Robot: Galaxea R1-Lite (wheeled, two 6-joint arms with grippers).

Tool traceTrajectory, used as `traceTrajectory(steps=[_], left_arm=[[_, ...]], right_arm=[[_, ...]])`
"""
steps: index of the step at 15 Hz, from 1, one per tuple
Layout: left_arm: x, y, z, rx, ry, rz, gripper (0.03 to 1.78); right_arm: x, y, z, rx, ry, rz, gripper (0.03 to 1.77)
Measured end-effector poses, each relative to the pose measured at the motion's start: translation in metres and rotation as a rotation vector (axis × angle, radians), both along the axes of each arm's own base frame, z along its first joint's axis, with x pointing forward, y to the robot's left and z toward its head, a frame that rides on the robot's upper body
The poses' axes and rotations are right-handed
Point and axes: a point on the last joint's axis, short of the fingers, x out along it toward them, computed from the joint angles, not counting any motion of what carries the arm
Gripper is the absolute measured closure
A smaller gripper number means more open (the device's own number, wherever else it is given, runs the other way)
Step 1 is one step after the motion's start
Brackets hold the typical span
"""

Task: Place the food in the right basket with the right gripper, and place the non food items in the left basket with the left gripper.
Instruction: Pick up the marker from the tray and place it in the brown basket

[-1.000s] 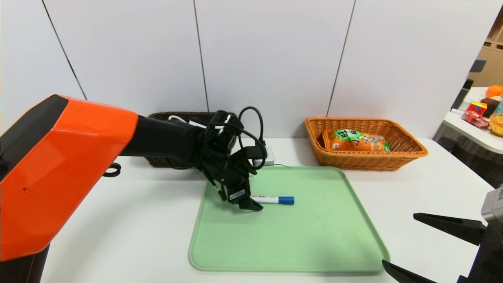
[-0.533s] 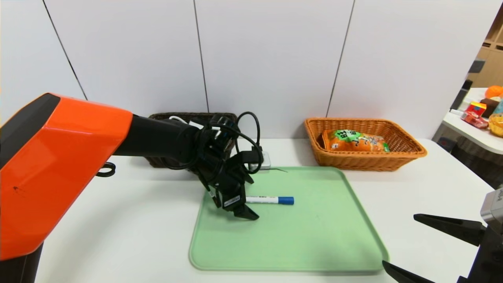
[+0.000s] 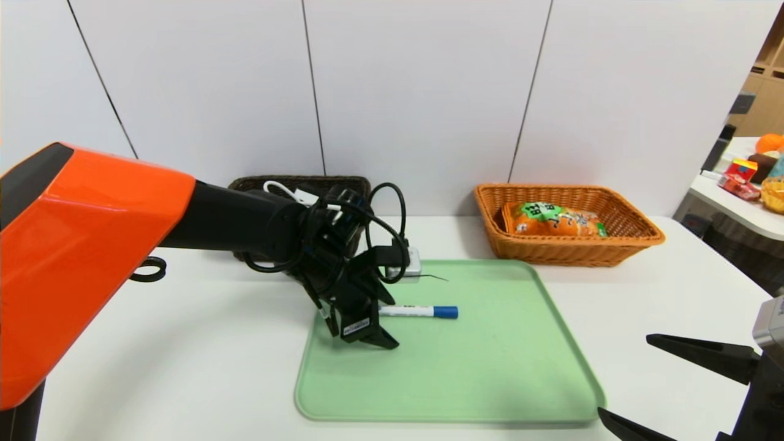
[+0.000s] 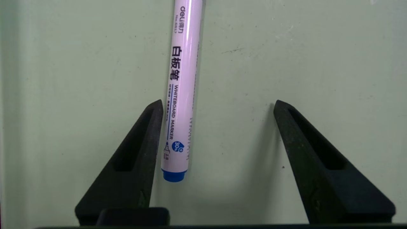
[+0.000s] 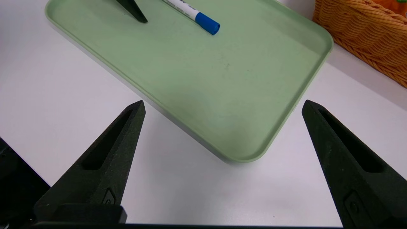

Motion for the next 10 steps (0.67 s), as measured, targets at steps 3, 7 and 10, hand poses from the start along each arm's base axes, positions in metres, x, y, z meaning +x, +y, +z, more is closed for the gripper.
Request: traceTrajectory(steps=[3,7,10], left_arm=[[0.0004,-0.0014,0.0006,-0.004,-0.008,0.001,0.81],[0.0003,-0.0017,0.0005,-0.003,-0.01,-0.001,0.99],[0.0003,-0.0019,0.0008,-0.004,-0.01,-0.001,0.99]], right_arm=[[-0.0005,-0.0004,0.0003,0.002,-0.003,0.0,0.1],[-0.0008,-0.0006,0.0005,0.003,-0.005,0.001,0.1],[-0.0009,-0.0006,0.0005,0.004,-0.005,0.001,0.1]])
